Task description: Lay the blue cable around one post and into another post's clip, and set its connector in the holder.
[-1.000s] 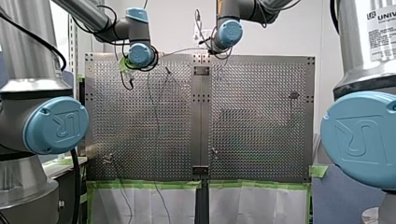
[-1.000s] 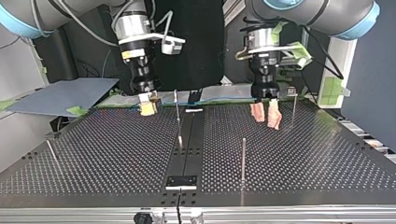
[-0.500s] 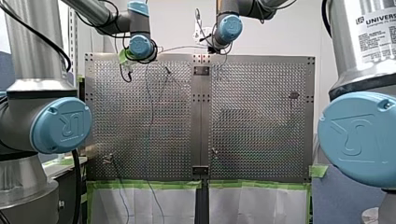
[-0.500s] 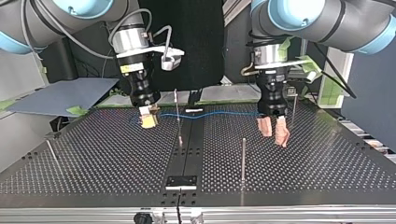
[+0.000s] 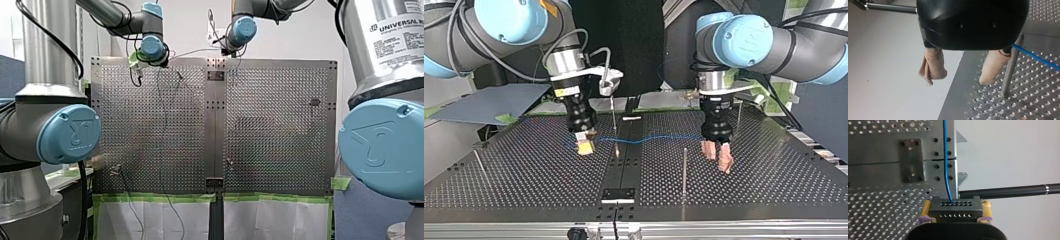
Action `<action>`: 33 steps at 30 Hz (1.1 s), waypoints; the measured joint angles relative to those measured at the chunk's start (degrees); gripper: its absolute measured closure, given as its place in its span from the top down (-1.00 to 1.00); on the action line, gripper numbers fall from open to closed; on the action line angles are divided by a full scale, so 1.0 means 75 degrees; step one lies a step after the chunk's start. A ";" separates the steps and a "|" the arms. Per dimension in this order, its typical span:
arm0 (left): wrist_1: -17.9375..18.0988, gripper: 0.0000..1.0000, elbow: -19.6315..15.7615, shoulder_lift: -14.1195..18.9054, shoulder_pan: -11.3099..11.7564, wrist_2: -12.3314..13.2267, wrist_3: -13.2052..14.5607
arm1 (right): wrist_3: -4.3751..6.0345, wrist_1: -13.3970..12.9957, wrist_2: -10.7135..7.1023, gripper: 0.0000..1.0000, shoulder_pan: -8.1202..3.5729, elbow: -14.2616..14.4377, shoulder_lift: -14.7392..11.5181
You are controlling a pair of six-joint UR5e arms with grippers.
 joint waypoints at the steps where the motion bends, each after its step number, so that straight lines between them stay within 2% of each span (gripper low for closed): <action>1: -0.0056 1.00 0.0058 -0.0020 0.0028 0.0025 -0.0012 | -0.0010 0.0005 -0.0005 -0.97 -0.0006 -0.0082 0.0022; 12: -0.0755 1.00 0.0728 -0.0414 0.0278 0.0224 -0.0090 | -0.0099 0.0030 -0.0011 -0.97 -0.0046 -0.0803 0.0240; 16: -0.1027 1.00 0.0817 -0.0536 0.0392 0.0295 -0.0117 | -0.0127 0.0005 -0.0011 -0.97 -0.0058 -0.1038 0.0340; 24: -0.1373 1.00 0.0852 -0.0736 0.0809 0.0641 -0.0068 | -0.0141 -0.0046 -0.0011 -0.97 -0.0068 -0.1116 0.0406; 33: -0.1387 1.00 0.1171 -0.1029 0.0896 0.0891 0.0061 | -0.0233 -0.0214 -0.0013 -0.97 -0.0070 -0.1116 0.0708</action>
